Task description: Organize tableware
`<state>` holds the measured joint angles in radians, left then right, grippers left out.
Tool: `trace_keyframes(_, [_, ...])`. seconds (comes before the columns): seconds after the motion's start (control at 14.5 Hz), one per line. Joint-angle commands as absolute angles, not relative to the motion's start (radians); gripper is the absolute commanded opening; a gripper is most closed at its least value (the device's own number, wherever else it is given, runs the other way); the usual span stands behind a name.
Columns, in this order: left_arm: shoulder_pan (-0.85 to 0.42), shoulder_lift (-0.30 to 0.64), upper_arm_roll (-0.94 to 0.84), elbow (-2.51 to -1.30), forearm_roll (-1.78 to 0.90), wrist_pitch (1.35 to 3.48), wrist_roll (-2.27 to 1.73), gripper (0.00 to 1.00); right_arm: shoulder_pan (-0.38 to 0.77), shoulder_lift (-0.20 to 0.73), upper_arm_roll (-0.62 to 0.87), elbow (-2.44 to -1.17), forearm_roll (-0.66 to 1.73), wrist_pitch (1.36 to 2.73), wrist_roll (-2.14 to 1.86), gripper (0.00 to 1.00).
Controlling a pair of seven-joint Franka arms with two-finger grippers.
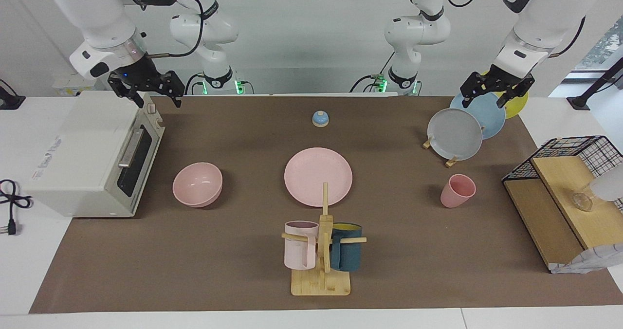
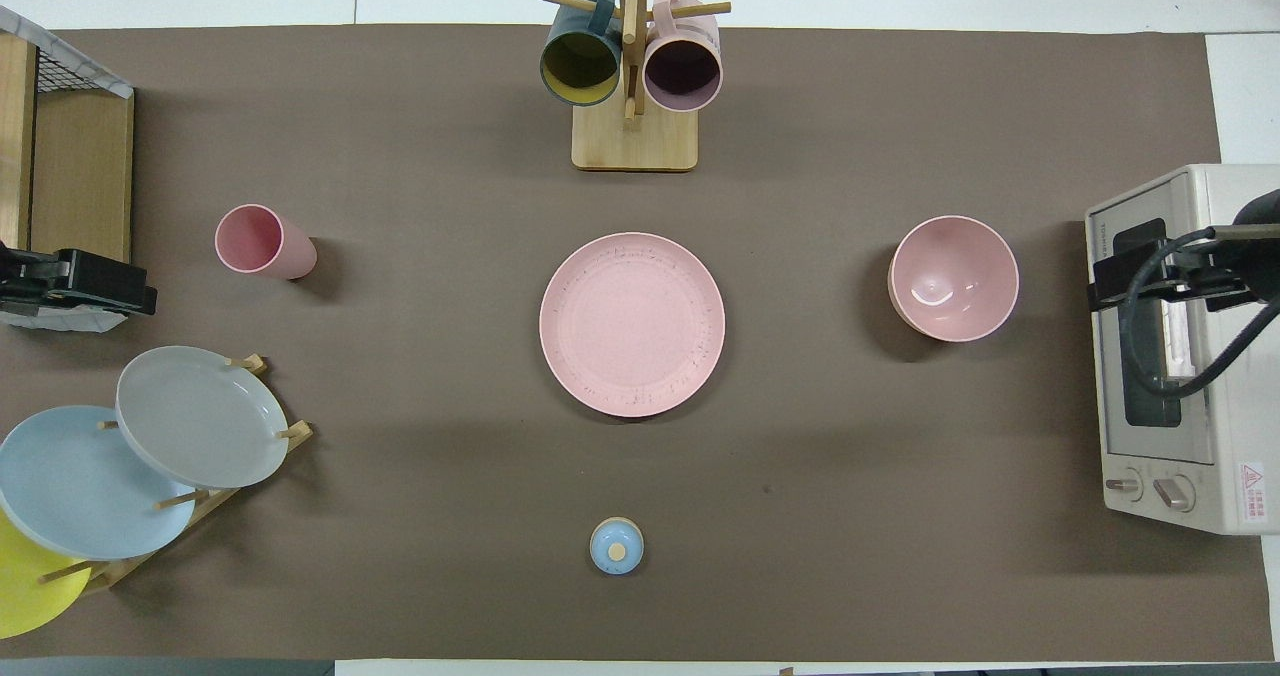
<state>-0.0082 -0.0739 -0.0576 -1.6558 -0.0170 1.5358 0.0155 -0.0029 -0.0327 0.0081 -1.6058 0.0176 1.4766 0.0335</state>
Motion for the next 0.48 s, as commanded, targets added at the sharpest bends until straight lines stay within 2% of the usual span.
trace_keyframes(0.0, [0.002, -0.077, -0.069, -1.651, 0.003, 1.523, 0.014, 1.0, -0.009, -0.034, 0.014, -1.598, 0.015, 1.468, 0.003, 1.0])
trace_keyframes(0.42, [0.002, -0.077, -0.068, -1.651, 0.003, 1.523, 0.014, 1.0, 0.021, -0.052, 0.021, -1.629, 0.034, 1.48, -0.011, 1.0])
